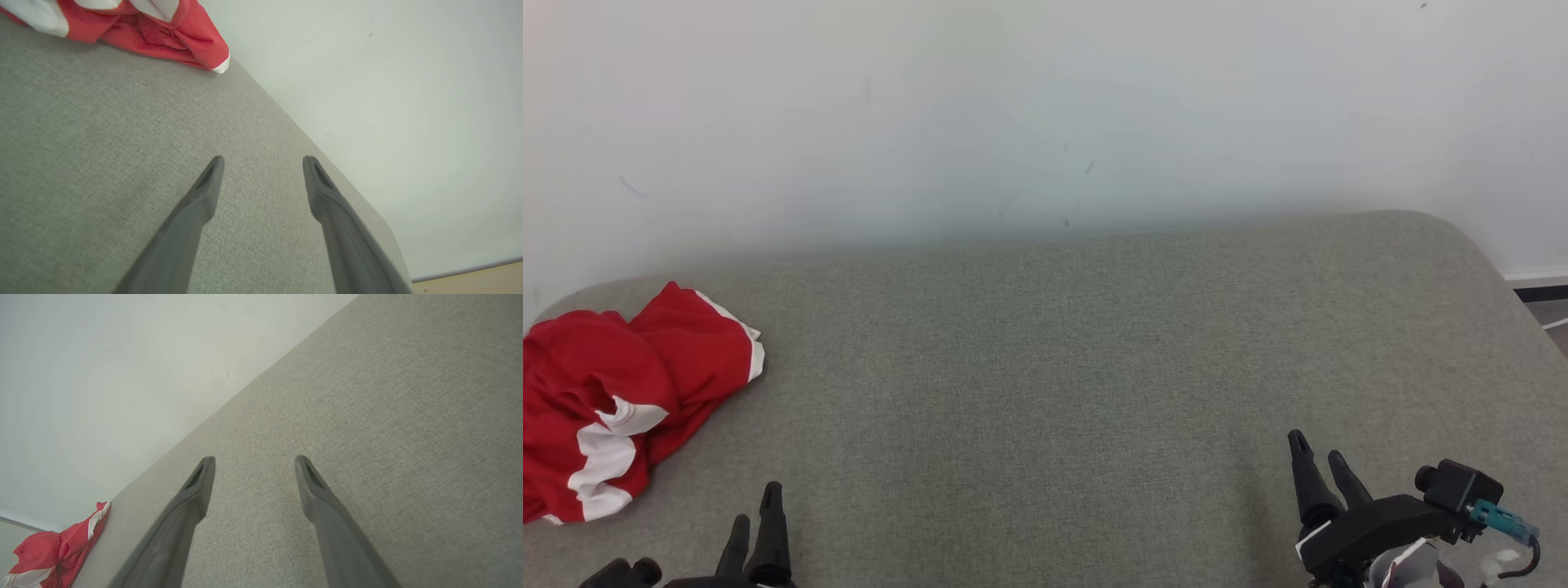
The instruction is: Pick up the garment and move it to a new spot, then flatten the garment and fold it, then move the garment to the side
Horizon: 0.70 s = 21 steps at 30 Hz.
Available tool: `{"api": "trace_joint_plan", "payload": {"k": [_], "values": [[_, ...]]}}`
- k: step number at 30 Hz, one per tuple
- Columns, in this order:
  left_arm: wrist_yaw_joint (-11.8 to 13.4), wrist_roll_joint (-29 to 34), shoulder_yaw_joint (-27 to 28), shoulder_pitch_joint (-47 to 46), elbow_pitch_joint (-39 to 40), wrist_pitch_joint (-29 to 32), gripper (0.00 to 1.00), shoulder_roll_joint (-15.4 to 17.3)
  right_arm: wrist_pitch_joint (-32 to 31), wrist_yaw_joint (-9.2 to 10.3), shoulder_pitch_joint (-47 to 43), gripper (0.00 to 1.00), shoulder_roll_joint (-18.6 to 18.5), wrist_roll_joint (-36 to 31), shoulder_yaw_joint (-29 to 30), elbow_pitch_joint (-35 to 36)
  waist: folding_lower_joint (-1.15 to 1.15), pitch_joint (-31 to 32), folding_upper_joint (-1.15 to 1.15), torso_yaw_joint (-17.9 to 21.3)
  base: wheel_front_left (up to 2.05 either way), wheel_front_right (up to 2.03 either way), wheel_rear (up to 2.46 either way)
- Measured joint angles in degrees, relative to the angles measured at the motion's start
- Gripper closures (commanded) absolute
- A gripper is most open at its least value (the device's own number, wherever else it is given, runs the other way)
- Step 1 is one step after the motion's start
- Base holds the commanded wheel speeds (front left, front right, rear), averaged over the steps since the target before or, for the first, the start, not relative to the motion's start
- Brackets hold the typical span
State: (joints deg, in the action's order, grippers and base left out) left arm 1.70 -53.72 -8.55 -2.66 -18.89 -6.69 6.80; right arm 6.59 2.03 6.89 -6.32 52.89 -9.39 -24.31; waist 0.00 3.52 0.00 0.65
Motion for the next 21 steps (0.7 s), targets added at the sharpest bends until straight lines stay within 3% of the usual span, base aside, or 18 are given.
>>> {"api": "trace_joint_plan", "payload": {"k": [21], "values": [[3.3,18.2,-6.9,-1.3,-0.5,-2.5,0.0,3.2,3.9,3.02,0.8,0.0,0.4,-16.3,-1.0,-3.5,0.0,1.4,0.0,-1.2,0.0,0.0,0.0]]}}
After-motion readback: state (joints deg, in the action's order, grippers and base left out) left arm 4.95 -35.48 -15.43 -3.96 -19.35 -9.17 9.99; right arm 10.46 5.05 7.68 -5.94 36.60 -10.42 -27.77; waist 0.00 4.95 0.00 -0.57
